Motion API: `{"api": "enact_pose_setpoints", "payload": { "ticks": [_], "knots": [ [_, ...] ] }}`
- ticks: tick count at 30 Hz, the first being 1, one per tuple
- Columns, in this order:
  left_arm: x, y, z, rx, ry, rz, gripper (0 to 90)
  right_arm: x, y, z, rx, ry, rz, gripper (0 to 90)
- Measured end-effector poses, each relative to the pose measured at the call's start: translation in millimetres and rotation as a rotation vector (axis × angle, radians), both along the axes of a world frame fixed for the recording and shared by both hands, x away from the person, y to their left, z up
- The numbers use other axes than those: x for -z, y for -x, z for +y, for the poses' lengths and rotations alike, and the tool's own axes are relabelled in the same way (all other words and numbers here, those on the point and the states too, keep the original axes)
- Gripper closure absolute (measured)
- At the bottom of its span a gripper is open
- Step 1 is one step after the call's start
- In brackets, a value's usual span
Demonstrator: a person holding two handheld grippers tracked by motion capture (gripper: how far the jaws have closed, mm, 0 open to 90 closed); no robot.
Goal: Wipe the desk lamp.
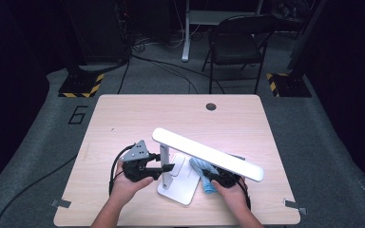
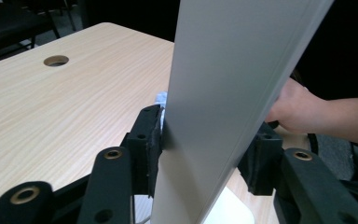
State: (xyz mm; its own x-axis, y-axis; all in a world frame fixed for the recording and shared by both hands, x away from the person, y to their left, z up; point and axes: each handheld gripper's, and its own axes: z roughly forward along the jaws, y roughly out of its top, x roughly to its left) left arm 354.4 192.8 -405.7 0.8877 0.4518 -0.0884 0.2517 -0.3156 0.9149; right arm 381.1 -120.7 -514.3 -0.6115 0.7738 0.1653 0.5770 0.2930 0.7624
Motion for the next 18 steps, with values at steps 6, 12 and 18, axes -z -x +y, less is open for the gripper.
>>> {"api": "enact_pose_setpoints", "payload": {
  "ticks": [6, 12, 18],
  "knots": [
    [0.1, 4.4, 2.0, 0.053, 0.003, 0.011, 50.6, -0.5, -9.6, 7.3, 0.002, 0.002, 0.005, 64.8],
    [-1.4, 9.0, 1.3, 0.108, -0.007, 0.031, 50.6, 1.5, -17.1, 8.5, 0.004, -0.020, 0.027, 64.3],
    [3.4, 5.8, -2.0, 0.116, 0.001, 0.026, 48.6, 2.3, -20.1, 8.3, -0.008, -0.016, 0.008, 64.2]
  ]
}}
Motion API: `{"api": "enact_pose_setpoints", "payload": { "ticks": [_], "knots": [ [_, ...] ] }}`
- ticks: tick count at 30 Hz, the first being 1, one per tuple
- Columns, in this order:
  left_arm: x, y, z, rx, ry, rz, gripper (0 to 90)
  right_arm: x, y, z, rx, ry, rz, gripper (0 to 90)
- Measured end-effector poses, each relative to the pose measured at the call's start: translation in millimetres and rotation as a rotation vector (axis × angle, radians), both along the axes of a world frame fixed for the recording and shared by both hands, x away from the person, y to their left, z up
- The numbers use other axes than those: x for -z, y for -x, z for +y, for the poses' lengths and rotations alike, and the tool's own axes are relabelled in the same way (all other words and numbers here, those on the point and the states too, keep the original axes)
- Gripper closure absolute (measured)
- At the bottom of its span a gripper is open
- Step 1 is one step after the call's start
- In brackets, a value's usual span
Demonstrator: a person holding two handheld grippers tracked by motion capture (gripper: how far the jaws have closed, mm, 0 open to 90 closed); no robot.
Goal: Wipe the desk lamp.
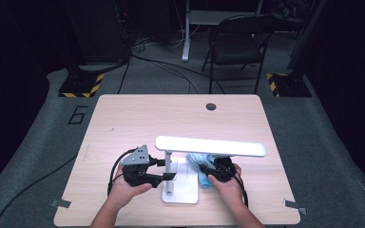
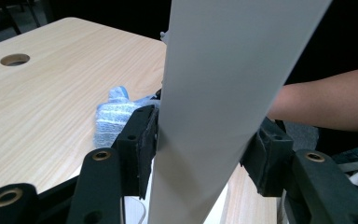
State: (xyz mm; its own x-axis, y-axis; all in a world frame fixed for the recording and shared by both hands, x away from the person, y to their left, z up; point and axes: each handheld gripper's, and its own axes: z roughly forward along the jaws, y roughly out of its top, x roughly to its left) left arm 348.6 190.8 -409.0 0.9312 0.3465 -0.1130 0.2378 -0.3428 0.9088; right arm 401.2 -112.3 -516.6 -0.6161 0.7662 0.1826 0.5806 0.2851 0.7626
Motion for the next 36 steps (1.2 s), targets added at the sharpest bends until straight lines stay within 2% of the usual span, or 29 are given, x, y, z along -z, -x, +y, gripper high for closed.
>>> {"api": "enact_pose_setpoints", "payload": {
  "ticks": [1, 2, 4, 8, 13, 16, 17, 18, 21, 23, 27, 29, 30, 32, 33, 36],
  "knots": [
    [1.2, -0.1, -0.9, 0.004, 0.000, -0.006, 48.6, 0.2, -0.1, -0.2, 0.001, -0.003, -0.001, 64.2],
    [1.7, 0.9, -2.9, 0.013, -0.020, -0.021, 48.6, 0.4, 0.0, -0.8, -0.002, -0.008, 0.001, 64.1],
    [1.7, 1.5, -4.0, 0.018, -0.023, -0.028, 49.0, 0.5, 0.1, -1.2, -0.003, -0.009, 0.002, 64.0],
    [3.2, 2.0, -8.7, 0.078, -0.017, -0.017, 49.2, 1.0, 0.0, -3.2, -0.008, -0.013, -0.003, 63.9],
    [2.0, 4.4, -11.7, 0.079, -0.042, -0.046, 50.7, 0.0, 1.9, -6.5, 0.006, -0.020, 0.001, 63.6],
    [1.9, 6.2, -15.4, 0.049, -0.052, -0.078, 51.8, -0.6, 2.8, -9.2, 0.025, -0.027, 0.006, 63.7],
    [1.4, 6.3, -15.9, 0.041, -0.061, -0.086, 52.1, -0.9, 1.3, -11.4, 0.018, -0.019, -0.013, 63.9],
    [0.9, 6.0, -16.1, 0.029, -0.067, -0.094, 52.4, -1.3, 1.1, -12.0, 0.023, -0.020, -0.010, 64.1],
    [0.9, 2.6, -12.3, -0.014, -0.066, -0.092, 52.7, -2.4, -0.7, -15.3, 0.025, -0.010, 0.000, 64.5],
    [2.0, 2.5, -11.2, -0.057, -0.064, -0.091, 52.7, -3.3, -0.8, -16.1, 0.047, -0.012, 0.019, 64.6],
    [4.1, 0.1, -12.1, -0.115, -0.045, -0.098, 52.8, -7.0, -8.1, -14.4, 0.074, -0.003, 0.014, 65.2],
    [4.2, -1.0, -13.2, -0.116, -0.044, -0.095, 52.8, -9.9, -13.9, -10.8, 0.084, -0.012, 0.006, 65.5],
    [4.1, -1.4, -13.0, -0.111, -0.044, -0.093, 52.7, -12.3, -21.0, -6.0, 0.081, -0.007, 0.021, 65.6],
    [4.7, -2.1, -13.2, -0.112, -0.039, -0.090, 52.7, -12.8, -24.3, -2.5, 0.079, -0.008, 0.018, 65.7],
    [4.8, -2.6, -13.3, -0.114, -0.039, -0.091, 52.7, -12.5, -27.1, 1.0, 0.078, -0.005, 0.008, 65.7],
    [5.4, -3.4, -14.9, -0.131, -0.031, -0.091, 52.7, -12.1, -35.5, 13.5, 0.062, 0.020, 0.022, 65.7]
  ]
}}
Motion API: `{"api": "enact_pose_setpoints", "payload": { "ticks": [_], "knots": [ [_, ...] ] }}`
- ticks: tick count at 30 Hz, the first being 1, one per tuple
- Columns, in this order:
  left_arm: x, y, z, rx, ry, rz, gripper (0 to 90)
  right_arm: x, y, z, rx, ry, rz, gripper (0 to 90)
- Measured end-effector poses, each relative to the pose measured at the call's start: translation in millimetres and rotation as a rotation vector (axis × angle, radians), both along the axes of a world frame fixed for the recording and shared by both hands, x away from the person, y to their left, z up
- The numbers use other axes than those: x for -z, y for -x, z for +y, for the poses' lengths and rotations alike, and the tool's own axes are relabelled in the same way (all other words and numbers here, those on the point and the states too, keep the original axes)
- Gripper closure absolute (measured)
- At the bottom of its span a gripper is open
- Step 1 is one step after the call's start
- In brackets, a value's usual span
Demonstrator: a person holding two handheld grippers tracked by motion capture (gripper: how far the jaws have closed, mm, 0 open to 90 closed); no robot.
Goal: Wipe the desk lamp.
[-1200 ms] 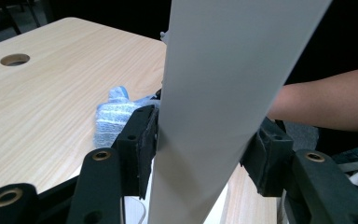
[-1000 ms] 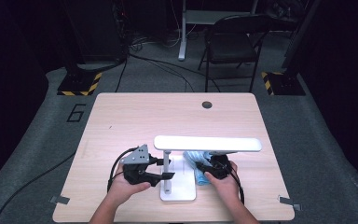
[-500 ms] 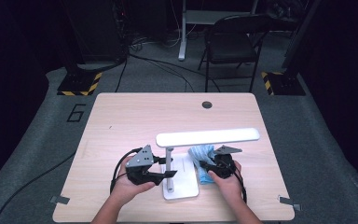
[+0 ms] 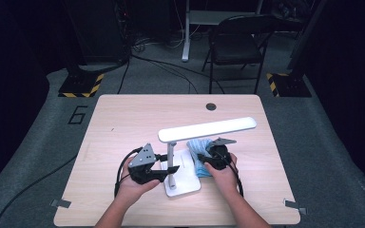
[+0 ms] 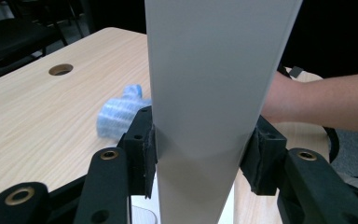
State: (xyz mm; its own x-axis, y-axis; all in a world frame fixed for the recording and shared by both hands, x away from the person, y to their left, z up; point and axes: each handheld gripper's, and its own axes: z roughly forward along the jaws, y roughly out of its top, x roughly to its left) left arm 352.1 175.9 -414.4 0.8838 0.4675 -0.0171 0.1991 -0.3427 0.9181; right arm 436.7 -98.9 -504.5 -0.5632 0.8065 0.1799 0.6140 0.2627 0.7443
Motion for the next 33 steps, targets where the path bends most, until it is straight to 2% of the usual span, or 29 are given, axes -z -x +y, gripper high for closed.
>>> {"api": "enact_pose_setpoints", "payload": {
  "ticks": [1, 2, 3, 6, 9, 10, 12, 15, 16, 18, 20, 23, 25, 27, 30, 33],
  "knots": [
    [0.7, -0.1, -1.0, -0.008, 0.007, -0.003, 52.7, 0.9, -3.0, 3.9, -0.013, 0.014, -0.009, 65.7],
    [0.1, -0.3, -0.8, -0.008, -0.005, -0.004, 52.7, 1.9, -4.4, 8.3, -0.009, 0.014, -0.004, 65.6],
    [0.6, -0.4, -1.7, -0.015, 0.001, -0.005, 52.7, 2.6, -6.6, 11.8, -0.004, 0.034, -0.005, 65.5],
    [1.0, -1.0, -2.6, -0.030, 0.005, -0.004, 52.7, 3.5, -13.1, 15.2, 0.019, 0.027, -0.010, 64.2],
    [-0.2, -4.1, -1.3, -0.006, -0.010, 0.001, 52.3, 7.5, -19.8, 17.5, 0.042, 0.028, -0.001, 63.5],
    [-0.8, -4.5, -0.1, 0.010, -0.014, 0.015, 52.3, 9.1, -21.6, 18.1, 0.050, 0.019, 0.003, 63.4],
    [-0.3, -5.5, 0.3, 0.015, -0.010, 0.007, 52.1, 11.3, -24.9, 19.2, 0.064, -0.003, 0.015, 63.5],
    [0.2, -6.2, 0.1, 0.026, -0.006, 0.028, 51.9, 11.9, -26.3, 23.8, 0.072, 0.013, 0.006, 63.6],
    [0.0, -6.7, 0.1, 0.025, -0.010, 0.030, 51.8, 10.8, -26.2, 27.5, 0.065, 0.030, 0.002, 64.9],
    [0.3, -5.7, -1.3, 0.013, -0.007, 0.030, 52.0, 10.8, -26.0, 28.5, 0.063, 0.032, -0.003, 65.4],
    [0.0, -4.3, -2.6, 0.004, -0.026, 0.011, 52.2, 10.6, -24.9, 29.5, 0.055, 0.022, 0.010, 66.2],
    [0.6, -3.8, -3.8, -0.001, -0.019, 0.018, 52.5, 9.8, -21.8, 27.7, 0.039, 0.025, 0.029, 67.3],
    [0.1, -4.9, -3.1, 0.002, -0.029, 0.012, 52.4, 9.6, -19.7, 27.6, 0.038, 0.032, 0.022, 67.5],
    [-0.1, -4.6, -3.6, 0.001, -0.028, 0.018, 52.4, 9.6, -11.7, 25.8, 0.023, 0.052, 0.010, 67.6],
    [0.3, -4.3, -4.0, -0.006, -0.030, 0.006, 52.5, 10.3, -1.4, 20.6, 0.010, 0.039, 0.016, 67.6],
    [0.8, -3.5, -4.3, -0.009, -0.023, 0.014, 52.5, 10.3, 11.6, 13.8, -0.005, 0.034, 0.022, 67.6]
  ]
}}
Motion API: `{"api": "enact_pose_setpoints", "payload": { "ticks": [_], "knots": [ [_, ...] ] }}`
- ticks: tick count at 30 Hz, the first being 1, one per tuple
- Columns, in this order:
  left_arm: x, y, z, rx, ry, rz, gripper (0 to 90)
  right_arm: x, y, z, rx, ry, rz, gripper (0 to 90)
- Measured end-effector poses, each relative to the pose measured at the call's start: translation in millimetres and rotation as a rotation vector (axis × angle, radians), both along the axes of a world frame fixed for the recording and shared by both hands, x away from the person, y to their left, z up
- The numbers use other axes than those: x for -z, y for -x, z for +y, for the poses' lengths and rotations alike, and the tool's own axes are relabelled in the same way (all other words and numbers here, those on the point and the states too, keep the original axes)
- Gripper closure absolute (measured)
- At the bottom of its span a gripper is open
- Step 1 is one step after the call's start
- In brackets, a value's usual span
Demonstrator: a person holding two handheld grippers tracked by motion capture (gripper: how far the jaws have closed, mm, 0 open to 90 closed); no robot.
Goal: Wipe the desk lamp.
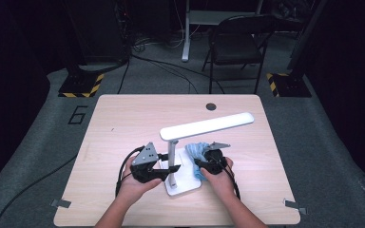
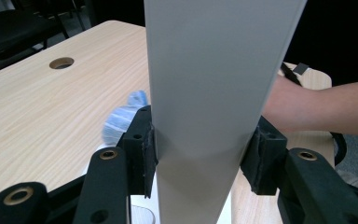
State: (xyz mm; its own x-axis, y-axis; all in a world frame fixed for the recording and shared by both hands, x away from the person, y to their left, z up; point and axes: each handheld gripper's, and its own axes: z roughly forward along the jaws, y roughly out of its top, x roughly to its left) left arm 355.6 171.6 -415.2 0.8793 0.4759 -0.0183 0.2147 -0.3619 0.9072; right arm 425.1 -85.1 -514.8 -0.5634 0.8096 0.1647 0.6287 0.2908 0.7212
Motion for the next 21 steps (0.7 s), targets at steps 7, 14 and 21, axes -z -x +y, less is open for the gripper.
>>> {"api": "enact_pose_setpoints", "payload": {
  "ticks": [7, 14, 21],
  "knots": [
    [0.0, 0.8, -0.5, -0.007, -0.005, -0.002, 52.6, 0.9, 36.9, -13.4, -0.032, 0.018, -0.024, 67.9],
    [0.3, 0.8, -0.1, -0.002, -0.003, -0.001, 52.6, 0.2, 52.2, -22.8, -0.062, 0.014, -0.004, 67.8],
    [1.5, -0.1, 1.3, 0.003, 0.009, -0.001, 52.6, -0.1, 49.2, -22.6, -0.062, 0.020, -0.003, 67.3]
  ]
}}
